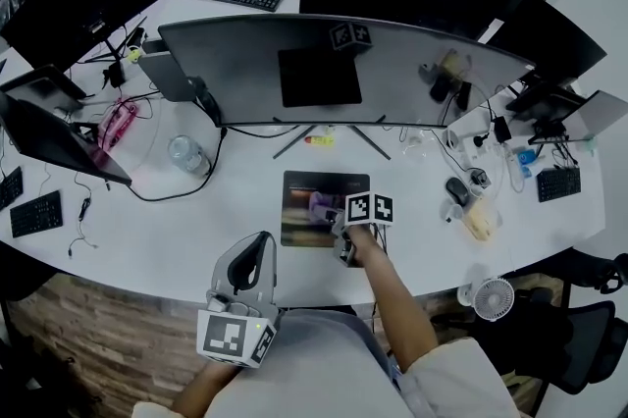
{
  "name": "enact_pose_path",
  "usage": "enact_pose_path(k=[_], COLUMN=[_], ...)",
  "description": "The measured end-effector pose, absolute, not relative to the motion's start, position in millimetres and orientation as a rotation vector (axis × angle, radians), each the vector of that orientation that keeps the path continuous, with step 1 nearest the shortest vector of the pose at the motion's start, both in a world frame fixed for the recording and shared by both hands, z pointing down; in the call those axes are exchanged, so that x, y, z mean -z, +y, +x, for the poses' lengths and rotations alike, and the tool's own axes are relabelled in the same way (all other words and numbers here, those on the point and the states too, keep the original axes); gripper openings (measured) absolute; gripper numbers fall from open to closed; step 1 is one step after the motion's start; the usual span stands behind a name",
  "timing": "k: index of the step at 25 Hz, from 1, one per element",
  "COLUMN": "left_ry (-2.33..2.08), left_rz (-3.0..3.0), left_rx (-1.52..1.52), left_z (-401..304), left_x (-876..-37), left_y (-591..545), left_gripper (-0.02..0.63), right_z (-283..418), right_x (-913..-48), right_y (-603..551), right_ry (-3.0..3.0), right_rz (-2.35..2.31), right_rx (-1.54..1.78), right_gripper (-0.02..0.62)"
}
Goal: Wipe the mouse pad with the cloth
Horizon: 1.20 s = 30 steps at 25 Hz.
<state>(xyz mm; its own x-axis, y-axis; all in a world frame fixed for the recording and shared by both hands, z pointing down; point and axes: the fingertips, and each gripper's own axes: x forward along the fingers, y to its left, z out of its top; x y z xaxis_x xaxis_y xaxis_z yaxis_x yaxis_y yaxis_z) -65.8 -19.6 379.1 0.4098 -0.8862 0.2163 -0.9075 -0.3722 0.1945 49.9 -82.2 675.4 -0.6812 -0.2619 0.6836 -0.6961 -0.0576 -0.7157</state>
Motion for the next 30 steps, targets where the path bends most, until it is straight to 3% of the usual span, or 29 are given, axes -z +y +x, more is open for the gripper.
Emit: enact_pose_path(k=[30], left_ry=[-1.438], left_rz=[2.465], left_rx=[-0.154], left_z=[-34], left_x=[-386], left_y=[-26], left_gripper=[0.000], right_z=[129], right_x=[-679], right_y=[-73], right_ry=[-1.838], right_rz=[1.125], right_rx=[-1.817], right_gripper=[0.193])
